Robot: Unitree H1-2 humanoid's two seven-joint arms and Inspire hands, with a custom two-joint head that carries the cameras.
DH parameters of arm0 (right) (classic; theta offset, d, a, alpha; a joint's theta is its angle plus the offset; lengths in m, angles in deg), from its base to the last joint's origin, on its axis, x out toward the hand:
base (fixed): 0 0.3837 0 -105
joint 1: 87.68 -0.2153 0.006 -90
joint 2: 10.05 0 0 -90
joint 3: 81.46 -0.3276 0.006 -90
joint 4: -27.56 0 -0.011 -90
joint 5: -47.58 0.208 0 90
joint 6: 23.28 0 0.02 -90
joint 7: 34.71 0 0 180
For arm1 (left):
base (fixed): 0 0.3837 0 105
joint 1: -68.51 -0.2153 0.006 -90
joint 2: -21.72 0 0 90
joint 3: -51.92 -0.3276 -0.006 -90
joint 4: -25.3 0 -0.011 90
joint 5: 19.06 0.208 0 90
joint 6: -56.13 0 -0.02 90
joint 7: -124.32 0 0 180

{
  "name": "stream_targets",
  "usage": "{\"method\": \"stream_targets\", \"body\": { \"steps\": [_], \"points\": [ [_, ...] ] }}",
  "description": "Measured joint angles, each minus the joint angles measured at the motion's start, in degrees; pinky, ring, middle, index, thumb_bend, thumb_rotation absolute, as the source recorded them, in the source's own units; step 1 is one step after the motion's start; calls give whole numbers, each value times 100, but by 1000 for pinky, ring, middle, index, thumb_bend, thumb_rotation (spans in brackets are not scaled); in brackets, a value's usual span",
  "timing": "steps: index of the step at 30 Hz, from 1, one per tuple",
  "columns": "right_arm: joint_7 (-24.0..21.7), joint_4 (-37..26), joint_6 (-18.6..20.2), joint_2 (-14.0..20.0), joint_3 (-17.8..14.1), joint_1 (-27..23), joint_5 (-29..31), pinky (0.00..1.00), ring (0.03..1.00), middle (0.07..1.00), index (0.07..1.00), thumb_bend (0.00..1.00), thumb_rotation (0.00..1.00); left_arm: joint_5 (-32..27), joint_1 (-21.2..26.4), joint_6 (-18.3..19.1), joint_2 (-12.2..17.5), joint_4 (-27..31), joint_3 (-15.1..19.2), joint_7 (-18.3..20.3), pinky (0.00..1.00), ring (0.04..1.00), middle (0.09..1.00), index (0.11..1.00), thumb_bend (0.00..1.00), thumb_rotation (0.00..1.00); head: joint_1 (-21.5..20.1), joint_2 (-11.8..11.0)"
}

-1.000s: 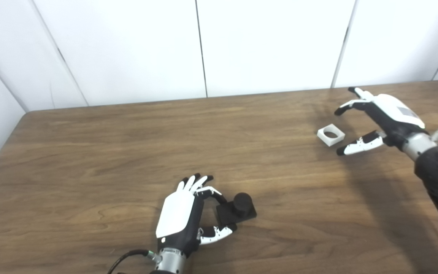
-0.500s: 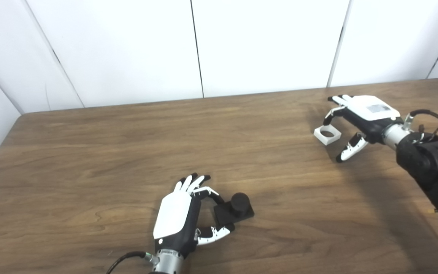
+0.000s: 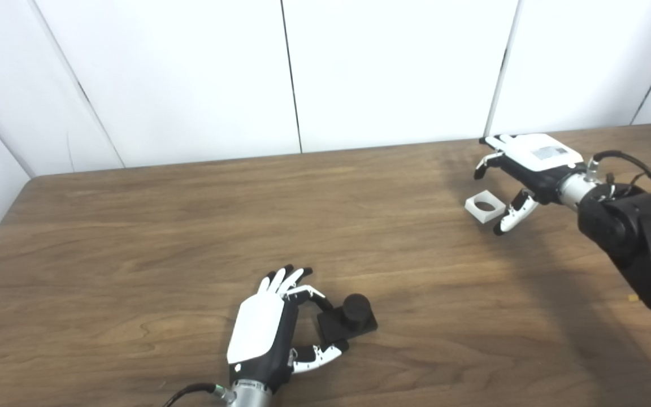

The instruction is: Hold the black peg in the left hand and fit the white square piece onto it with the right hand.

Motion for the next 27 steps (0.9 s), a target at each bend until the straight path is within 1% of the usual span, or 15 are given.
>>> {"method": "stream_targets", "body": {
  "steps": [2,7,10,15,22,27],
  "points": [
    [-3,24,-4,-8,2,-7,-4,1000,1000,994,750,886,222,0,-5,0,0,-4,5,1,1000,975,909,528,512,186,0,-9],
    [-2,221,-5,-19,2,-90,-5,1000,1000,994,751,889,219,-4,-9,-11,0,-14,18,-3,1000,973,905,521,517,159,-26,-9],
    [-2,245,-6,-23,4,-115,-18,1000,1000,991,750,890,219,-4,-10,-27,-1,-14,21,-13,1000,975,906,519,514,170,-26,0],
    [-2,420,-8,-47,9,-192,-16,1000,1000,986,744,888,218,-3,-10,-27,-3,-13,19,-14,1000,972,904,520,516,159,0,0],
    [-1,695,-92,-60,137,-348,-43,1000,1000,983,735,880,231,-1,-11,-26,-6,-13,14,-22,1000,973,907,518,516,160,26,18],
    [8,891,-170,-110,172,-430,-43,1000,1000,983,728,876,244,0,-10,-19,-10,-13,14,-16,1000,976,910,519,513,157,26,9]
  ]
}}
